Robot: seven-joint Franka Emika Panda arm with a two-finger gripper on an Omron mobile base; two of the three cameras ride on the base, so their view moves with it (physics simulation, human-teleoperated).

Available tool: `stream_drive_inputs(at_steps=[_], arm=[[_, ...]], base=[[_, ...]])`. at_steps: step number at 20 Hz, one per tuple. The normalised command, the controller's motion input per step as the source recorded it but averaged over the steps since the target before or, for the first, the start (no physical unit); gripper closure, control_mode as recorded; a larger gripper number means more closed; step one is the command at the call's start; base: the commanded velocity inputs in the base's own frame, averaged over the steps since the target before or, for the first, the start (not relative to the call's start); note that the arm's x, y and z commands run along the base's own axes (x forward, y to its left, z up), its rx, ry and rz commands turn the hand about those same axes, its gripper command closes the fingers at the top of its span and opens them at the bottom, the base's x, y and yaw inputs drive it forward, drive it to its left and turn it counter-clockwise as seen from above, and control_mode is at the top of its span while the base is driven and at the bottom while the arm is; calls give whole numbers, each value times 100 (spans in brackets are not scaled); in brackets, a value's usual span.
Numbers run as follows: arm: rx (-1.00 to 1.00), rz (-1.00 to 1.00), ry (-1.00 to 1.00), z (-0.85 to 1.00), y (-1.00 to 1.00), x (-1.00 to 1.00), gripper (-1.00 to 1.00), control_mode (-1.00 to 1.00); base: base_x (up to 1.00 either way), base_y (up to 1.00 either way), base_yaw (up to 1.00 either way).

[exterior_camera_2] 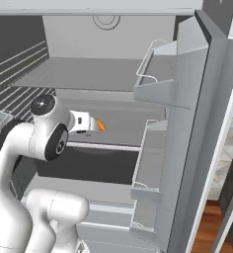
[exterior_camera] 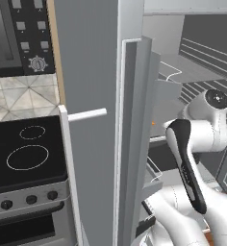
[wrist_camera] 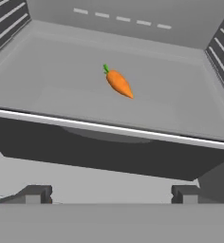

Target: Place one carrot and one fish in each tupperware on the nearby counter, to pack two identical lunches.

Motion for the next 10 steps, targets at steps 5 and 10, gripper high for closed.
stream_drive_inputs(at_steps=[5,10], arm=[[1,0,0,-41,0,50,-100,-100],[1,0,-1,-35,0,45,-100,-100]], base=[[0,0,0],[0,0,0]])
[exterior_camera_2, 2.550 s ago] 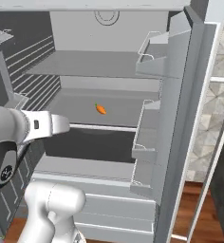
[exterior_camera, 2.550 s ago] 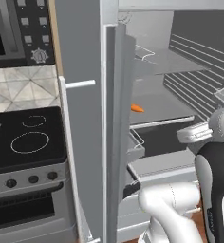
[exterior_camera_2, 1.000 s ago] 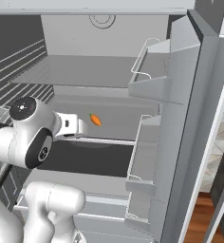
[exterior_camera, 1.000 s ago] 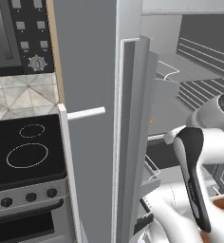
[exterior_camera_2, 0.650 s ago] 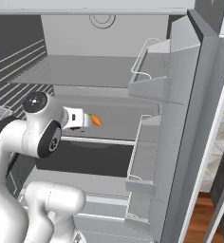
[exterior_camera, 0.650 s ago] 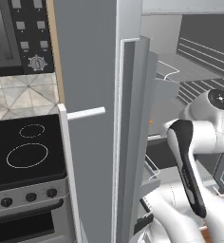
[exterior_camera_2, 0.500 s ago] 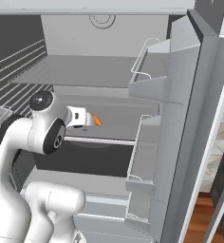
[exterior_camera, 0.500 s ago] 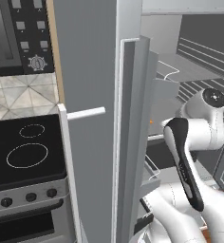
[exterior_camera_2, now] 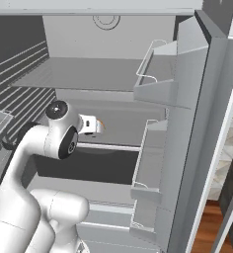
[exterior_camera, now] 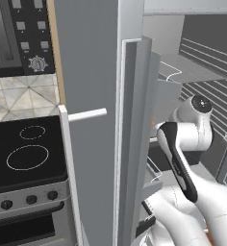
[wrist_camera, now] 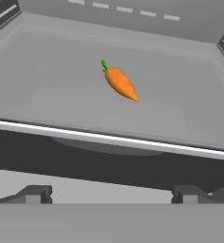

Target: Place one carrot and one fish in each tupperware on the nearby counter, to pack two identical lunches.

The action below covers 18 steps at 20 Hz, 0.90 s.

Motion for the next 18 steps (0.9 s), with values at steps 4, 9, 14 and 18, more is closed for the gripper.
stream_drive_inputs(at_steps=[4,9,14,18], arm=[[2,0,0,-3,0,34,-100,-100],[2,0,2,0,0,38,-100,-100],[0,0,5,-11,0,48,-100,-100],[0,0,0,-12,0,51,-100,-100]], base=[[0,0,0],[0,0,0],[0,0,0],[0,0,0]])
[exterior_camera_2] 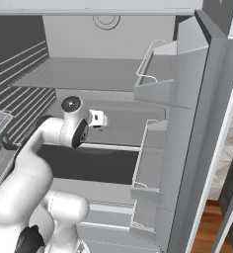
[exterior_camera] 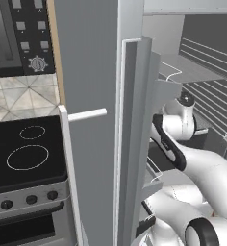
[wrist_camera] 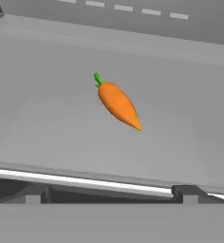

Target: Place one carrot and one fish in each tupperware on the nearby counter, to pack two identical lunches.

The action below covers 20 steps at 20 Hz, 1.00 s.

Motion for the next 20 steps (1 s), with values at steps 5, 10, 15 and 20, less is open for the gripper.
stream_drive_inputs(at_steps=[5,10,15,20], arm=[[0,1,0,-31,0,44,-100,-100],[0,0,0,-27,0,43,-100,-100],[0,1,0,-11,0,43,-100,-100],[0,4,0,-17,0,30,-100,-100]], base=[[0,0,0],[0,0,0],[0,0,0],[0,0,0]])
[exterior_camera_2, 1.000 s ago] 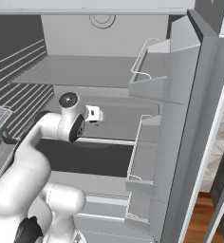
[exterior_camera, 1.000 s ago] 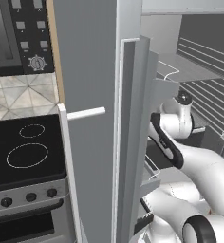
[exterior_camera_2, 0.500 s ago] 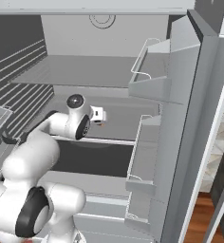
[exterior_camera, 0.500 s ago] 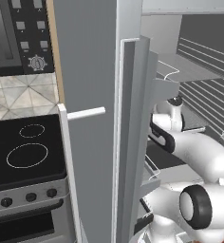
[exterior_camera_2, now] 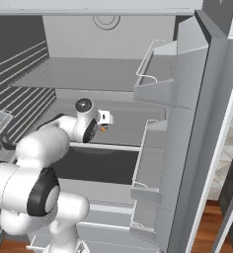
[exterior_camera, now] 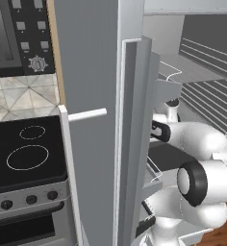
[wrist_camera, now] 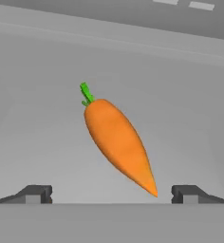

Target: Place one carrot and one fish in each tupperware on the nearby counter, to pack two identical lunches.

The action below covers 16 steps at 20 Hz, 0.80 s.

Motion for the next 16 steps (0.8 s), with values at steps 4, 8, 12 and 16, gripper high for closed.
stream_drive_inputs(at_steps=[4,8,12,16], arm=[[0,6,0,-20,0,22,-100,-100],[0,7,0,-13,0,29,-100,-100],[0,6,0,-8,-1,37,-100,-100],[0,5,0,-13,0,41,-100,-100]], base=[[0,0,0],[0,0,0],[0,0,0],[0,0,0]])
